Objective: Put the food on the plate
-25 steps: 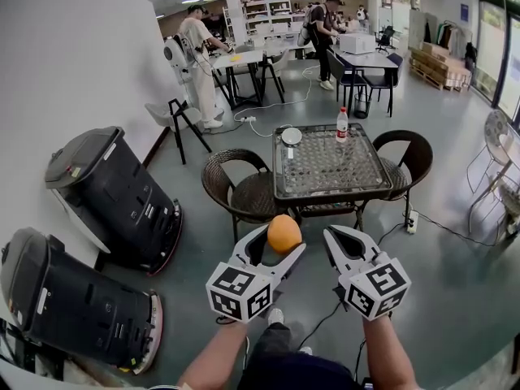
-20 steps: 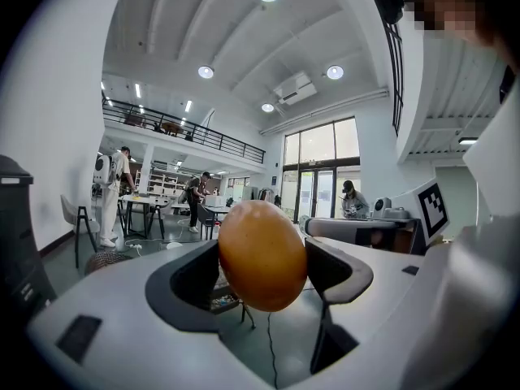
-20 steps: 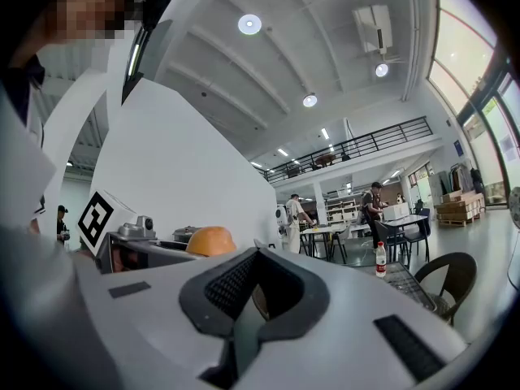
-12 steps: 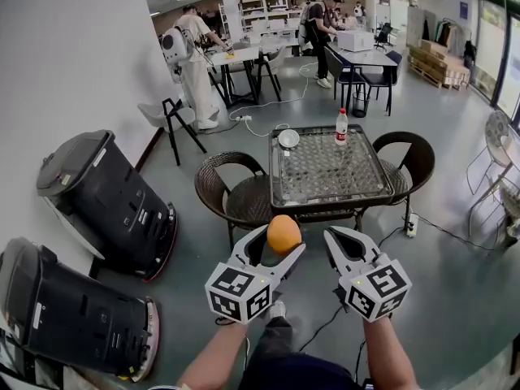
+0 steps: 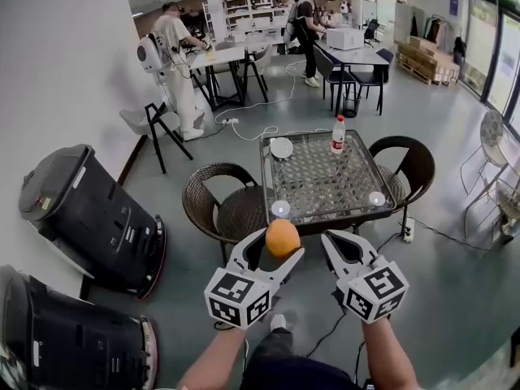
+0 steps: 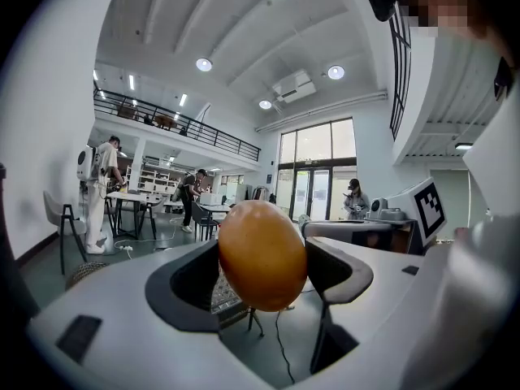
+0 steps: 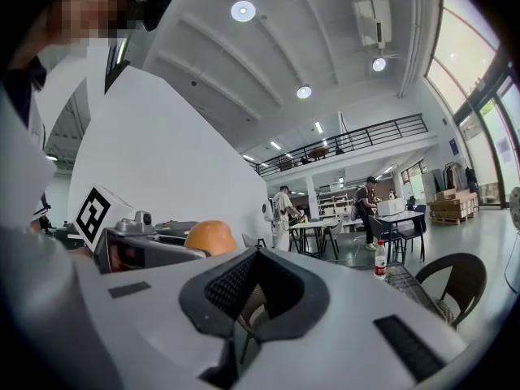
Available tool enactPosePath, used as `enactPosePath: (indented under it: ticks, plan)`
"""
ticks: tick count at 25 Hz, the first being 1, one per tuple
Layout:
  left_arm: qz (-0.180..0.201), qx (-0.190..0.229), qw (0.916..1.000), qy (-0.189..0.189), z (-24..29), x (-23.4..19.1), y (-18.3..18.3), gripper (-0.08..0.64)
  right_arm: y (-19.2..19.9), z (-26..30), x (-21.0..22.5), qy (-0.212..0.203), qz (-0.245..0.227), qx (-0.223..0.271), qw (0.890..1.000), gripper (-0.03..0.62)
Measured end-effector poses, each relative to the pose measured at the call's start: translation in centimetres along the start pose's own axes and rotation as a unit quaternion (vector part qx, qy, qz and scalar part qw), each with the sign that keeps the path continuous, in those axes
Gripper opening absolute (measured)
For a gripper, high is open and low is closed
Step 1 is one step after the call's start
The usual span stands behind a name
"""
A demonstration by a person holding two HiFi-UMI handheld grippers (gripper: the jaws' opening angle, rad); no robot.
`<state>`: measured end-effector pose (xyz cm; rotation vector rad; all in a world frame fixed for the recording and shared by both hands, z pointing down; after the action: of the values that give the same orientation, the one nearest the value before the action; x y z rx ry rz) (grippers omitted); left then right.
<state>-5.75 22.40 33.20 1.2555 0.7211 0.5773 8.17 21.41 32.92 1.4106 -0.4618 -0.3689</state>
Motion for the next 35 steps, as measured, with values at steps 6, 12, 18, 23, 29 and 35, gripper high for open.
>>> enactPosePath:
  ticks: [6, 12, 18, 23, 29, 35]
  plan:
    - [0.024, -0.012, 0.9996, 0.006, 1.5, -5.8, -1.0, 0.337, -0.3, 5.9, 0.0, 0.013, 0.004, -0.007, 1.000, 0.006]
    - [0.015, -0.008, 0.9994, 0.029, 2.3, -11.0, -1.8, 0.337, -1.0, 11.1, -0.4, 0.033, -0.003, -0.011, 0.999, 0.006]
    - [0.006, -0.005, 0.9990, 0.043, 3.5, -14.5, -2.3, 0.337, -1.3, 14.3, 0.0, 0.049, -0.008, -0.019, 0.999, 0.006]
    - [0.000, -0.003, 0.9987, 0.051, 4.2, -16.5, -2.3, 0.337, -1.4, 16.3, 0.4, 0.058, -0.007, -0.017, 0.998, 0.006]
    - [-0.006, -0.007, 0.9988, 0.049, 6.1, -18.7, -2.3, 0.337, -1.5, 19.3, 1.8, 0.049, -0.002, -0.015, 0.999, 0.006]
    - [-0.010, -0.005, 0.9994, 0.034, 9.3, -21.7, -3.0, 0.337, -1.9, 23.3, 4.8, 0.034, 0.001, -0.010, 0.999, 0.006]
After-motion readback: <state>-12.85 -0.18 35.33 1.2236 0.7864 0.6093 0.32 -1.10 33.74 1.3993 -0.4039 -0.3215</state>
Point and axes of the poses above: the fingertips, and each gripper's own axes: z forward along the fingers, x to its right, y out of its underside, the point moved 5 cm from there along -z, backward along the fingers, and after that the axes turned 12 degrees about y, right-handed, at the moved point
